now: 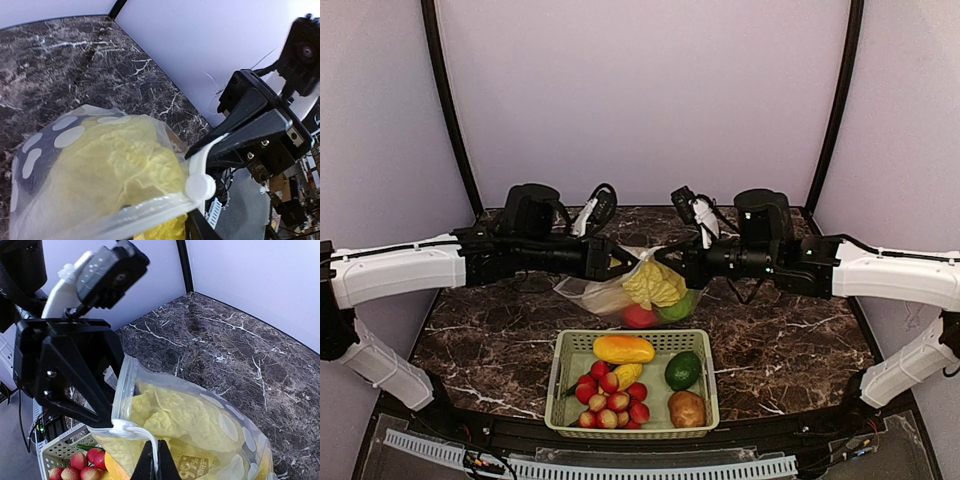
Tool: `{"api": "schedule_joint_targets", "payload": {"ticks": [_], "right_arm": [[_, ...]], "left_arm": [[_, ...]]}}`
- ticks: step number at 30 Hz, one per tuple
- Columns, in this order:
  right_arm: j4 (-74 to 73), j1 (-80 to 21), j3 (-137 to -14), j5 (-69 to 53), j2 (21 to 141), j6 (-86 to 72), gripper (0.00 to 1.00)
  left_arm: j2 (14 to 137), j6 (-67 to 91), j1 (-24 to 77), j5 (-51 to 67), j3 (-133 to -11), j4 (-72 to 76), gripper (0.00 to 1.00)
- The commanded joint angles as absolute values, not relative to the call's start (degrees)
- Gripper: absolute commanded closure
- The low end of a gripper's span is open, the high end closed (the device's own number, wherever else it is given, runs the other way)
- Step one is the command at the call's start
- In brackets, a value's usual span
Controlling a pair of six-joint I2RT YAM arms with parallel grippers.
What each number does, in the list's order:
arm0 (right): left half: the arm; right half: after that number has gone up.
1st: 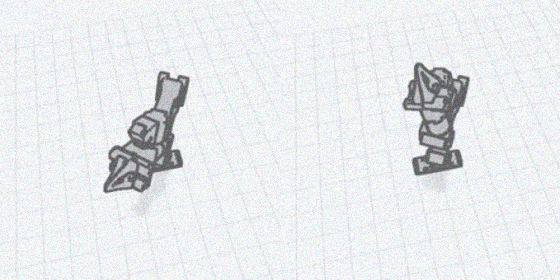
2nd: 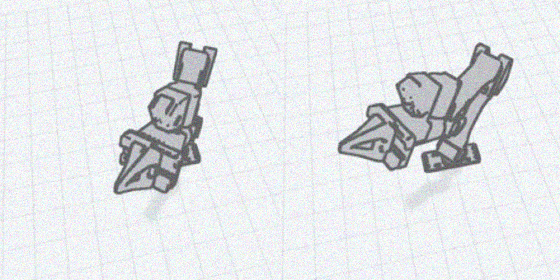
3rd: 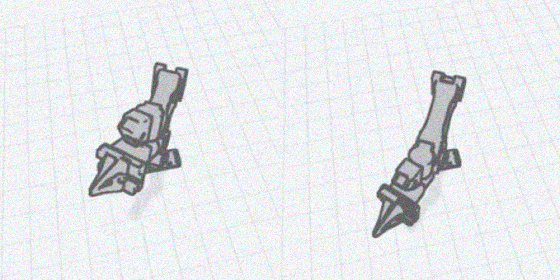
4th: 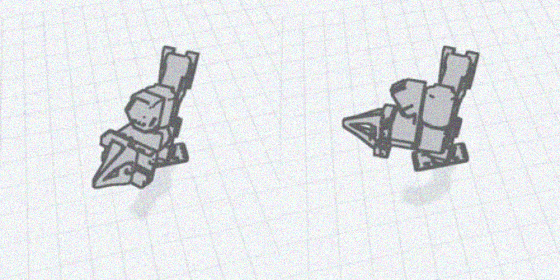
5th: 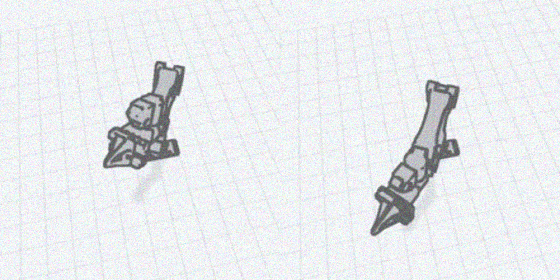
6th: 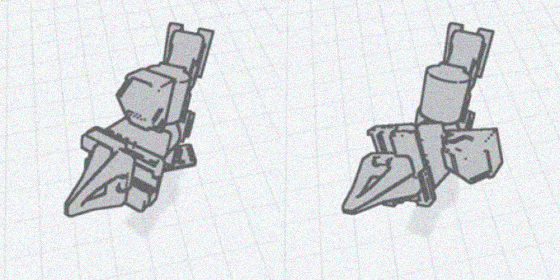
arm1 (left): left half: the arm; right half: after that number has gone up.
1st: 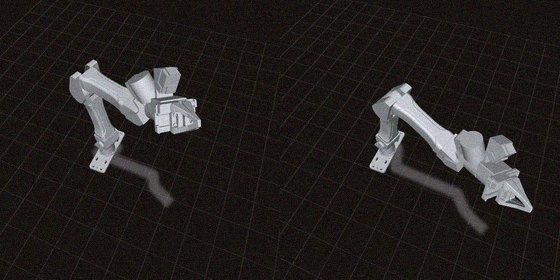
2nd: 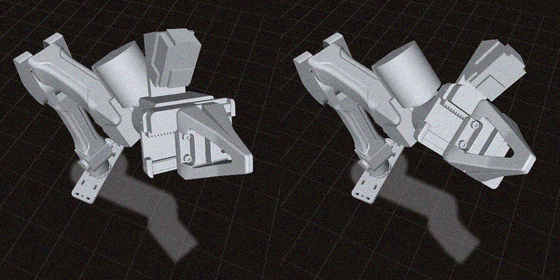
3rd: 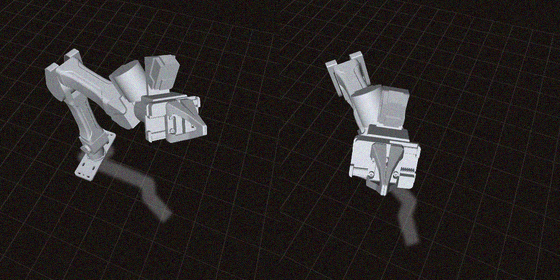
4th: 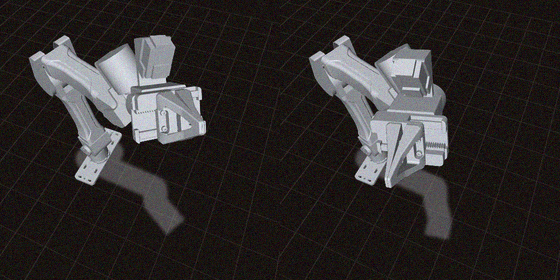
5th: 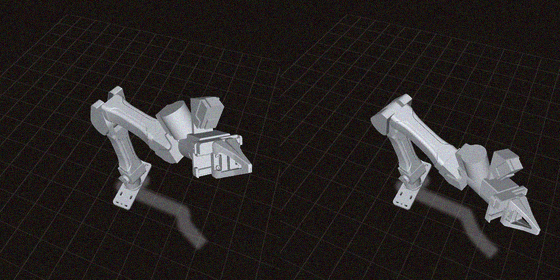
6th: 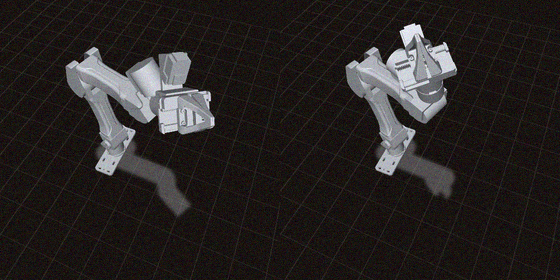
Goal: Place the food in the zip-top bag and seal the zipper
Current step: Adjust the fake vegetable in the zipper food storage bag, then hold the zipper from the zipper food storage bag.
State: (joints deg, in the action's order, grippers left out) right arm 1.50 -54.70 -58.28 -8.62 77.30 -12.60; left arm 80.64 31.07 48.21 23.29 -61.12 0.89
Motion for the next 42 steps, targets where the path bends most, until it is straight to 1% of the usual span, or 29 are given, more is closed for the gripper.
{"api": "schedule_joint_targets", "payload": {"ticks": [1, 3, 8, 11, 17, 22, 25, 28, 31, 34, 39, 42], "right_arm": [[3.08, -54.49, -58.98, -8.12, 77.04, -13.12, 1.00], [3.08, -54.49, -59.03, -8.29, 77.01, -13.12, 1.00], [3.07, -54.49, -59.30, -8.83, 77.02, -12.88, 1.00], [2.99, -54.49, -59.30, -9.04, 77.16, -12.83, 1.00], [2.77, -54.49, -59.55, -9.14, 77.32, -12.92, 1.00], [2.61, -54.49, -59.60, -8.45, 76.59, -12.91, 1.00], [2.57, -54.49, -59.73, -8.19, 75.98, -12.93, 1.00], [2.22, -54.49, -59.98, -7.92, 75.75, -12.77, 1.00], [2.05, -54.49, -59.98, -7.73, 75.83, -12.67, 1.00], [2.11, -54.49, -60.02, -7.88, 76.25, -12.59, 1.00], [2.11, -54.49, -60.33, -8.06, 76.81, -12.55, 1.00], [2.19, -54.49, -60.55, -8.25, 77.07, -12.48, 1.00]], "left_arm": [[72.63, 26.55, 47.44, 18.32, -61.62, -6.31, 0.59], [70.89, 24.65, 46.89, 15.80, -62.60, -10.38, 0.54], [69.28, 18.79, 46.08, 13.61, -66.45, -19.48, 0.49], [70.68, 15.50, 46.04, 17.76, -70.35, -21.17, 0.46], [77.04, 8.75, 46.26, 26.27, -78.40, -22.93, 0.46], [82.53, 4.80, 47.95, 29.25, -83.58, -24.17, 0.46], [85.53, 3.89, 48.50, 29.24, -85.04, -25.53, 0.47], [86.78, 2.89, 48.96, 28.95, -85.83, -26.50, 0.51], [87.36, 2.06, 49.12, 27.98, -85.87, -27.44, 0.58], [87.44, 1.40, 49.22, 25.89, -85.83, -28.57, 0.62], [87.59, 0.68, 49.26, 24.32, -85.62, -29.95, 0.65], [87.98, 0.38, 49.43, 23.01, -85.61, -30.48, 0.65]]}}
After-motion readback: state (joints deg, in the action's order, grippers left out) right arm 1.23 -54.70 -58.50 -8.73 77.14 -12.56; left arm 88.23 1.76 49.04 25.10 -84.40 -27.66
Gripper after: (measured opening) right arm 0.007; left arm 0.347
